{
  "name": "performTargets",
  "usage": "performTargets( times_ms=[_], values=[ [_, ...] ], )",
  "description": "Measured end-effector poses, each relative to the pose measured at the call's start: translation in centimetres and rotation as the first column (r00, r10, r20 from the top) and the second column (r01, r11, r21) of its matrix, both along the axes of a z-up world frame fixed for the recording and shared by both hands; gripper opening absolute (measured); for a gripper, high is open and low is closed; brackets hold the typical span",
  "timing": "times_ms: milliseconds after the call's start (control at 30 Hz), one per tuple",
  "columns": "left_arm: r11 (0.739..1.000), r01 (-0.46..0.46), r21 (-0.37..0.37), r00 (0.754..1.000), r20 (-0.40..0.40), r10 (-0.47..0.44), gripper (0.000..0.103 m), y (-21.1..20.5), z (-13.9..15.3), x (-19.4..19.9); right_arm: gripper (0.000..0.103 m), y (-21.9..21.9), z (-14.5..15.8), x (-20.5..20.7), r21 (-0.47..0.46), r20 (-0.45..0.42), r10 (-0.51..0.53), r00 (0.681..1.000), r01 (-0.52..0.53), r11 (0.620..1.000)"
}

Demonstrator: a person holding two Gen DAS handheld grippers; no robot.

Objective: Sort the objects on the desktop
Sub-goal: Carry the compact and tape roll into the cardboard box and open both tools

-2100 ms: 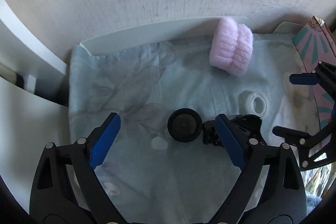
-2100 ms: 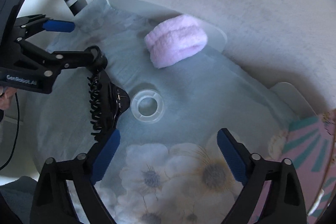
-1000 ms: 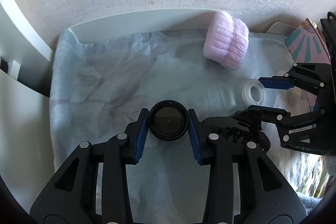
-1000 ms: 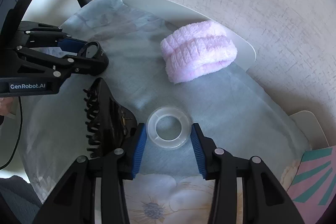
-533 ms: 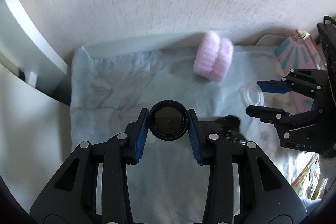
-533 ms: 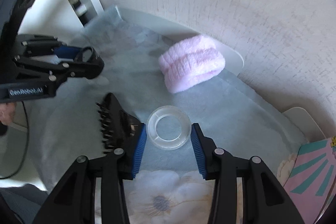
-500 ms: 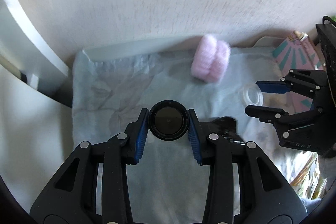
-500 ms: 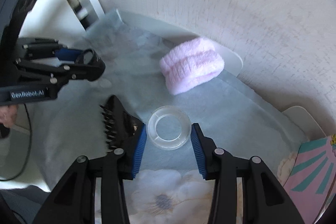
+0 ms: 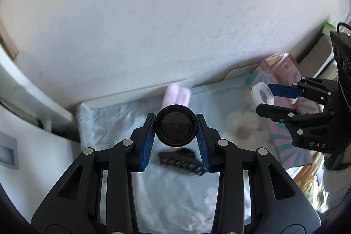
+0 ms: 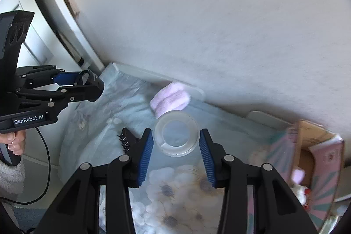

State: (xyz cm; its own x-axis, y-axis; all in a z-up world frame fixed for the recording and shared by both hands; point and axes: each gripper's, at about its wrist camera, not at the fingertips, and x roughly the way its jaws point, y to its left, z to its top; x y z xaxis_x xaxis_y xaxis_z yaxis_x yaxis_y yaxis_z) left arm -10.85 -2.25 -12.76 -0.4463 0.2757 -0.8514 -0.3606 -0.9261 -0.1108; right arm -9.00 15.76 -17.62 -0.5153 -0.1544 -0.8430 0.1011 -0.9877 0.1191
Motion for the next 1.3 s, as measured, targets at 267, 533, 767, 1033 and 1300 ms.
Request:
performTargets(
  times_ms=[267,533,767,1033,1300],
  values=[
    [0.993,0.108,0.037,0.993,-0.049,-0.106,0.033,6.1,3.8,-0.4,0.040,4.1,3.6,3.4,0.006,-0.084,-0.122,0.989,0.123,0.992],
    [0.958,0.279,0.070,0.959,-0.074,-0.274,0.033,15.3,5.5,0.0,0.040,9.3,4.9,8.8,0.020,-0.126,-0.259,0.958,0.264,0.964],
    [0.914,0.399,0.071,0.916,-0.066,-0.395,0.033,22.5,5.0,1.1,0.040,13.7,5.7,13.6,0.012,-0.112,-0.376,0.920,0.380,0.925],
    [0.877,0.478,0.059,0.878,0.011,-0.479,0.033,29.3,0.9,2.5,0.040,16.4,3.2,17.7,0.011,-0.036,-0.466,0.884,0.467,0.884],
    [0.852,0.523,0.013,0.850,0.069,-0.523,0.033,32.8,-2.1,3.3,0.040,17.0,0.1,19.3,-0.031,0.040,-0.493,0.869,0.494,0.869]
  ],
)
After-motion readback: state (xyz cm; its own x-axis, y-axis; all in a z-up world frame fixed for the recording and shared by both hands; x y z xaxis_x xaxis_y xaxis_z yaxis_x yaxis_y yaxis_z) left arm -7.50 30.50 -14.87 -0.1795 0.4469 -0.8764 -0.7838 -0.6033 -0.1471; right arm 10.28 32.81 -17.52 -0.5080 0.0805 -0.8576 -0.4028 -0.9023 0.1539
